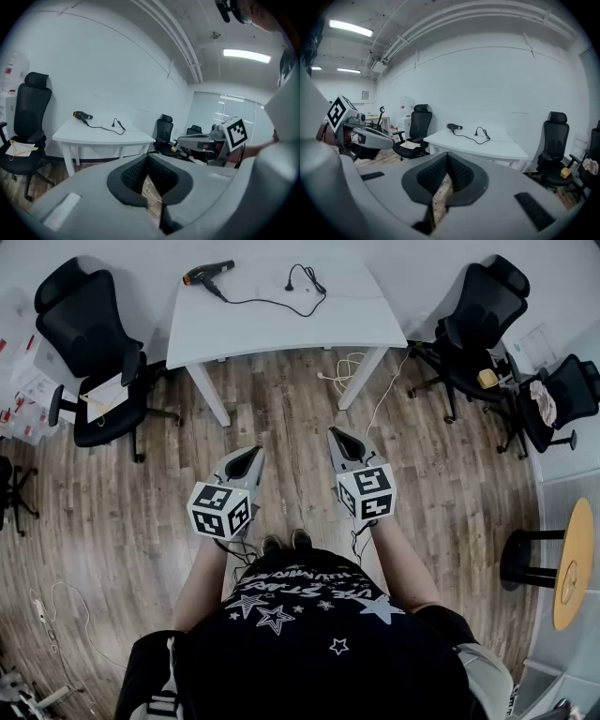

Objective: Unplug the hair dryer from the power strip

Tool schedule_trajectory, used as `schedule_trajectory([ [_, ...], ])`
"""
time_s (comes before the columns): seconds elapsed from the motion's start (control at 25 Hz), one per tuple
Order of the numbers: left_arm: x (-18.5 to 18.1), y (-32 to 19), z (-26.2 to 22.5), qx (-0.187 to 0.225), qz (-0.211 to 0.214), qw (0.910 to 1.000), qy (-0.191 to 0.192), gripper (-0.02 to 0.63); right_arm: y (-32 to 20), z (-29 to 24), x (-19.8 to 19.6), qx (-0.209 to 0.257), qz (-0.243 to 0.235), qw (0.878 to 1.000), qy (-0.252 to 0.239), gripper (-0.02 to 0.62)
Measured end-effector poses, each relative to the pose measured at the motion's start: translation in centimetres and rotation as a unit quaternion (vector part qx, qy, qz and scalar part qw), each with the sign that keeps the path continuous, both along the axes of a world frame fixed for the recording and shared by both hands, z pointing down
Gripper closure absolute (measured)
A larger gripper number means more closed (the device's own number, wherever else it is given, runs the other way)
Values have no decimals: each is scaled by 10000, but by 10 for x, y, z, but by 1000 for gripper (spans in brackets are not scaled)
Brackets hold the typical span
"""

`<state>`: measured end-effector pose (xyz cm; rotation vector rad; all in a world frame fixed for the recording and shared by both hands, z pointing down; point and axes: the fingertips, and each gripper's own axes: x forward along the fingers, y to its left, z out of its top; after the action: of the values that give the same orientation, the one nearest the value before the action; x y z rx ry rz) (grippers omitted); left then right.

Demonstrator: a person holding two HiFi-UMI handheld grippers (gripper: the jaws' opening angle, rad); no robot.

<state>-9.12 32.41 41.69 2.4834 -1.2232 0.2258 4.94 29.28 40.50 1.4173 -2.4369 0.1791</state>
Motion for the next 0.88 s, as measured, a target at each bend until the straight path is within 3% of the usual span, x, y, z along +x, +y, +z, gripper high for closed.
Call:
schedule_trajectory([
  [0.68, -11, 40, 21, -249, 44, 9997, -60, 598, 36, 29, -9, -389, 32, 9992, -96, 589],
  [0.88, -25, 40, 21, -240, 112, 9996, -57, 598, 37, 19, -19, -221, 88, 9995, -228, 588],
])
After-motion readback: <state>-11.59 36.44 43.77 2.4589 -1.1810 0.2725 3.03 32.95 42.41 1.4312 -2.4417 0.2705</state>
